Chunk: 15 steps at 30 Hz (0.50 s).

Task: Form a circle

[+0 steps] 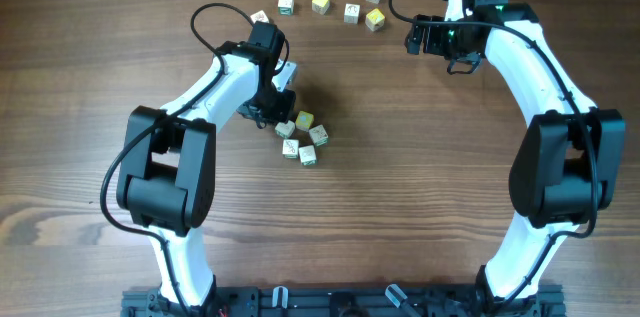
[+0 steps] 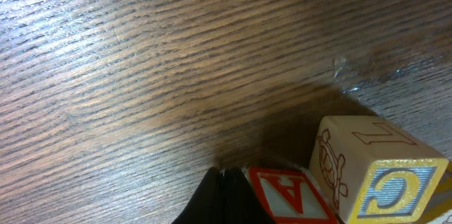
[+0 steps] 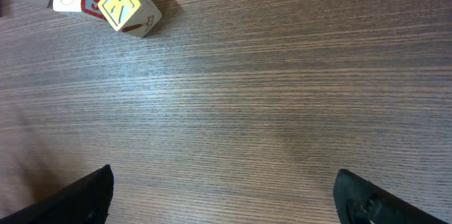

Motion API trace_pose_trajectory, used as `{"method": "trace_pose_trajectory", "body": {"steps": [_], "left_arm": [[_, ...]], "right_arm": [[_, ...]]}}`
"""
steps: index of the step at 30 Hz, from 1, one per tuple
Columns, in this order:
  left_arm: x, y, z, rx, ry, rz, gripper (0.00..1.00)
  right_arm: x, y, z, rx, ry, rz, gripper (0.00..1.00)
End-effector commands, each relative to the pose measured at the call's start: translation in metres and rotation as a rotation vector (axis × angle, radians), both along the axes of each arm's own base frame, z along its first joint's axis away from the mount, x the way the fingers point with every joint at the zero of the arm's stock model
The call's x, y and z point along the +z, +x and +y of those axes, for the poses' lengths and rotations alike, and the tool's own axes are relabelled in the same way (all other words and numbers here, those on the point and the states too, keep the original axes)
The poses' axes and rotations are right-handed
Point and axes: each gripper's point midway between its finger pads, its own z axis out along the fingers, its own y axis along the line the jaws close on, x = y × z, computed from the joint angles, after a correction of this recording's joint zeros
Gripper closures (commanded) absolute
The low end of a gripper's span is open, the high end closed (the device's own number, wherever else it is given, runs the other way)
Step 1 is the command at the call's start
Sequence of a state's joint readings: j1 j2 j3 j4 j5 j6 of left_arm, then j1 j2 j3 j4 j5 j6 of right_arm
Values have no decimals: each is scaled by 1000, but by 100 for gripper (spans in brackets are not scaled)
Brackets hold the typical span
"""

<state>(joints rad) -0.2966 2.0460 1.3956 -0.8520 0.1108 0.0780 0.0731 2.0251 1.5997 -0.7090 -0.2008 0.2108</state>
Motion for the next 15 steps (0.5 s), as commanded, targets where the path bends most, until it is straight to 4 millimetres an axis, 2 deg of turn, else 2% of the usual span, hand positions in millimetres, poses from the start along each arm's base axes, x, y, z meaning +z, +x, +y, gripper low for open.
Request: {"method": "trace_pose_trajectory", "body": {"steps": [1, 13, 15], "left_arm": [[-8, -6, -4, -26, -12, 24, 95], [-8, -7, -7, -34, -11, 25, 95], [-9, -4, 1, -31, 36, 10, 95]], "right_arm": [[16, 5, -3, -7, -7, -40, 0], [16, 5, -3, -7, -7, -40, 0], [16, 5, -3, -7, -7, -40, 0]]}}
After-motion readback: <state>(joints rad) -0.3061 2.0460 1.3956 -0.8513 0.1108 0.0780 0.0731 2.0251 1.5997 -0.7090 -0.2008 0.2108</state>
